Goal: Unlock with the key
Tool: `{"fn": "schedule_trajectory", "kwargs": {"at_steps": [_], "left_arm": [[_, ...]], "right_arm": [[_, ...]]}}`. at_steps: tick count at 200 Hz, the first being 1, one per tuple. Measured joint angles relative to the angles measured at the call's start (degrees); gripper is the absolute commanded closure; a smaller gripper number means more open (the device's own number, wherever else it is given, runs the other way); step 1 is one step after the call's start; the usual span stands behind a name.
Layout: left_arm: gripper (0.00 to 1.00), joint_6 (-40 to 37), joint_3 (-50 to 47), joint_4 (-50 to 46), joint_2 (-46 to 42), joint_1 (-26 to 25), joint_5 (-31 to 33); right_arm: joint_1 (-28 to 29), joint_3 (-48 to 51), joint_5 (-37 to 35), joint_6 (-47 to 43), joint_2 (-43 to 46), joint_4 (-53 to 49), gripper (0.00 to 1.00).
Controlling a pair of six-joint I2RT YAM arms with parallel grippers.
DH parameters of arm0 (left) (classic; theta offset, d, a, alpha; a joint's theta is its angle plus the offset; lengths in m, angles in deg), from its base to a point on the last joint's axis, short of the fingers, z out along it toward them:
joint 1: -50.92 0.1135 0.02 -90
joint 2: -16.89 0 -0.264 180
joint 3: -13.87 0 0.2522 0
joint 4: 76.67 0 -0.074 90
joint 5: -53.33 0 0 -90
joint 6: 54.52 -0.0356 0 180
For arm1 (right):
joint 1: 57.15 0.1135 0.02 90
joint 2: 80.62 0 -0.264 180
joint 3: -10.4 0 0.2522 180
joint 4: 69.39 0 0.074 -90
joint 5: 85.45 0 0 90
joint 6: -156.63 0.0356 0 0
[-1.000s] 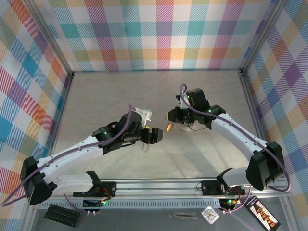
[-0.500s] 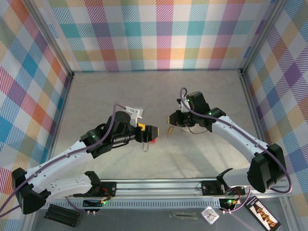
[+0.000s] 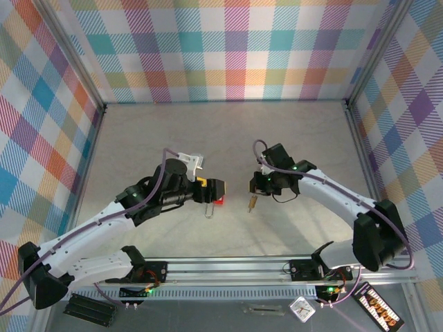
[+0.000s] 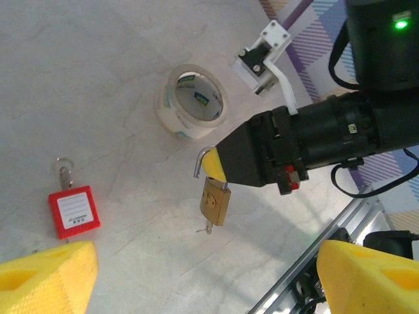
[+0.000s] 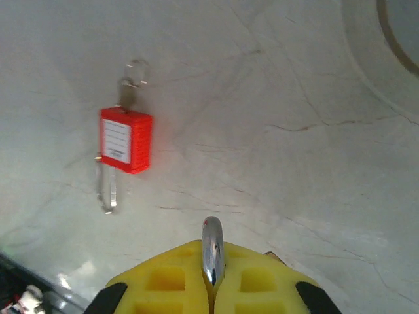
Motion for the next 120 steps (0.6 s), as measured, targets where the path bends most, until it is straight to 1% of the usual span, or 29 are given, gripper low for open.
{"fn": "schedule_trajectory", "kwargs": {"at_steps": [24, 59, 120], "left_arm": [[0.14, 0.00, 0.00, -0.31, 0.00, 0.09, 0.37], [0.14, 0.00, -0.20, -0.66, -0.02, 0.13, 0.20], [0.16, -0.02, -3.08, 1.97, 1.66, 0.13, -4.48]], "right_arm": [[1.01, -1.25, -2.23, 0.28, -3.19, -0.94, 1.00], [1.95, -2.21, -3.23, 0.28, -3.72, -0.13, 1.00], [1.97, -2.27, -3.41, 0.24, -3.72, 6.47, 1.00]]}}
